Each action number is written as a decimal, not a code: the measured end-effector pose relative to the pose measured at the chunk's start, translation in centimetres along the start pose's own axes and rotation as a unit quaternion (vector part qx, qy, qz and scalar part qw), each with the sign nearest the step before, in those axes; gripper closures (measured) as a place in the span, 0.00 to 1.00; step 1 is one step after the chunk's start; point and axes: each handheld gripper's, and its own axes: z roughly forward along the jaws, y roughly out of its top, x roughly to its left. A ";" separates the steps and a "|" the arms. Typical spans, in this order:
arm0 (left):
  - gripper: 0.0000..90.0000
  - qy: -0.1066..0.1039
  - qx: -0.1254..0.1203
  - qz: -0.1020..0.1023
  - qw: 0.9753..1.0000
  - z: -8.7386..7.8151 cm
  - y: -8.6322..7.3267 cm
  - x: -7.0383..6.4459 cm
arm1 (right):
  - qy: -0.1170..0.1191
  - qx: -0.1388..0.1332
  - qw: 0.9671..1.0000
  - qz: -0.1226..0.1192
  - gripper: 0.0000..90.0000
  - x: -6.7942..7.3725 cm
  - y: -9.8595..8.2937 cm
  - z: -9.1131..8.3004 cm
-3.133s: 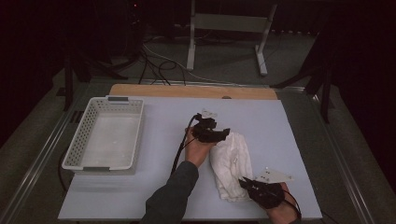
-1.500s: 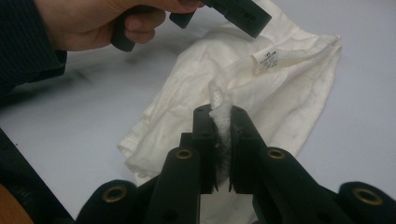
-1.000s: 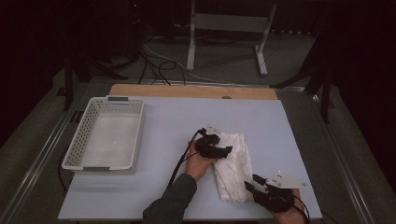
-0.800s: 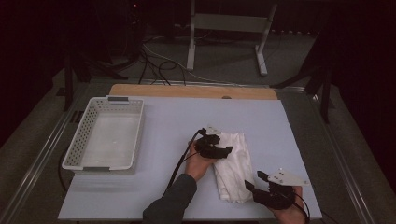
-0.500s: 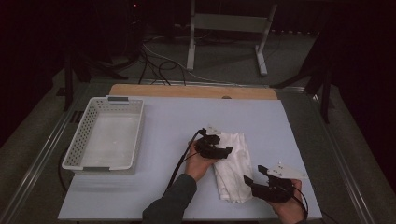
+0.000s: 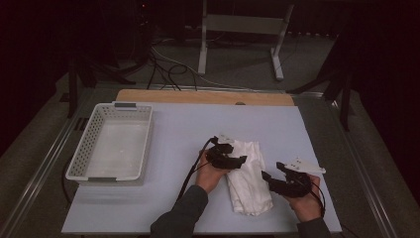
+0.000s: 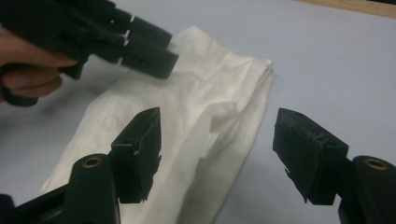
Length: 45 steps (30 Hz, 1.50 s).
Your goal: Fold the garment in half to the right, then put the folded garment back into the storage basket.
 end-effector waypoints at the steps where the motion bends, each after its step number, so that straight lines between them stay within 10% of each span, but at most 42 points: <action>1: 0.39 0.000 -0.001 -0.001 1.000 0.0 0.0 0.0 | 0.000 -0.003 1.000 -0.002 0.36 -0.1 0.1 0.2; 26: 0.40 -0.002 0.002 0.002 1.000 -0.1 0.0 0.0 | -0.003 0.020 0.999 0.027 0.39 -1.5 0.2 3.3; 45: 0.40 -0.002 0.002 0.003 1.000 0.0 -0.1 -0.2 | 0.016 0.080 0.995 0.053 0.64 -1.4 -0.5 5.7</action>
